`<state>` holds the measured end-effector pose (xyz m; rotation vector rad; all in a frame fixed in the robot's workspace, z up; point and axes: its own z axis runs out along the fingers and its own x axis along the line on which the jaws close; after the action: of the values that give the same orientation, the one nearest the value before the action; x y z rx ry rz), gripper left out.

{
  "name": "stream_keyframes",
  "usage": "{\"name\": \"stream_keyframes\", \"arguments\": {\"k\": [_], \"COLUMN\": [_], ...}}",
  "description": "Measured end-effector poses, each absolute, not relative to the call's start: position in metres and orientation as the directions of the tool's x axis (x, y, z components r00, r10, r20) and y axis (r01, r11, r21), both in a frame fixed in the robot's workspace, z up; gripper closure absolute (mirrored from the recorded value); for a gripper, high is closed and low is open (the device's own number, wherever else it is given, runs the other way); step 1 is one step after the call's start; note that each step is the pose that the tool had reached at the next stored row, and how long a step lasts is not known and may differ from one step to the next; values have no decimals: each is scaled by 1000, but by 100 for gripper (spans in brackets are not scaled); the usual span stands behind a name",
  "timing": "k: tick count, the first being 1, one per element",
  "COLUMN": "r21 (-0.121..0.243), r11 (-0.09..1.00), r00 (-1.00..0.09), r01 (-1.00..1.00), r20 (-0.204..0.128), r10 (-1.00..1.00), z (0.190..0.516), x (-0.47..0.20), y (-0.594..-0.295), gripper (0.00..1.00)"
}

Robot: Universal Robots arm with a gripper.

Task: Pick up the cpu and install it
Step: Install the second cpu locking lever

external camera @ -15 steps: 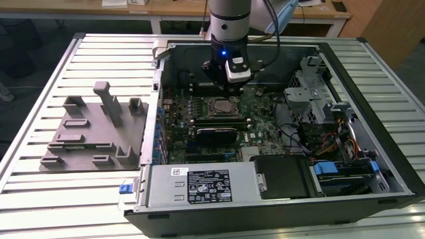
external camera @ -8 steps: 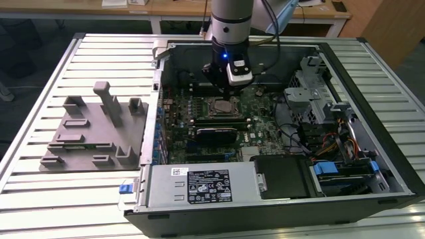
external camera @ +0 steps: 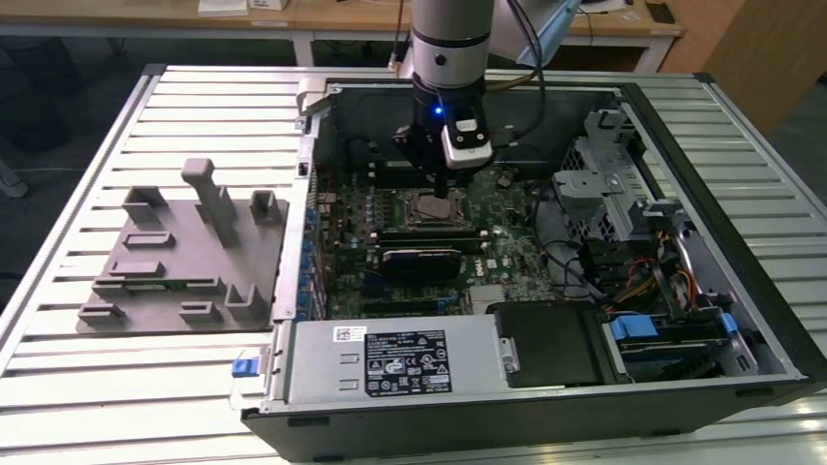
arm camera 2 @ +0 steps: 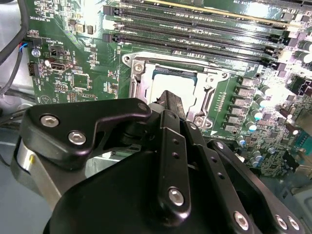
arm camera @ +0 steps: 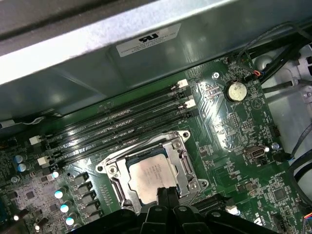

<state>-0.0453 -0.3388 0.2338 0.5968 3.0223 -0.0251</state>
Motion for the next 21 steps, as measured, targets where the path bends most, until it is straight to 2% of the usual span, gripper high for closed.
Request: {"name": "stream_keyframes", "arguments": {"k": [21], "r21": [-7], "r11": [925], "r00": [-923], "r01": [380], "r20": [-64], "r10": [379], "z": [239], "x": [-45], "y": [-340], "gripper": [89]}}
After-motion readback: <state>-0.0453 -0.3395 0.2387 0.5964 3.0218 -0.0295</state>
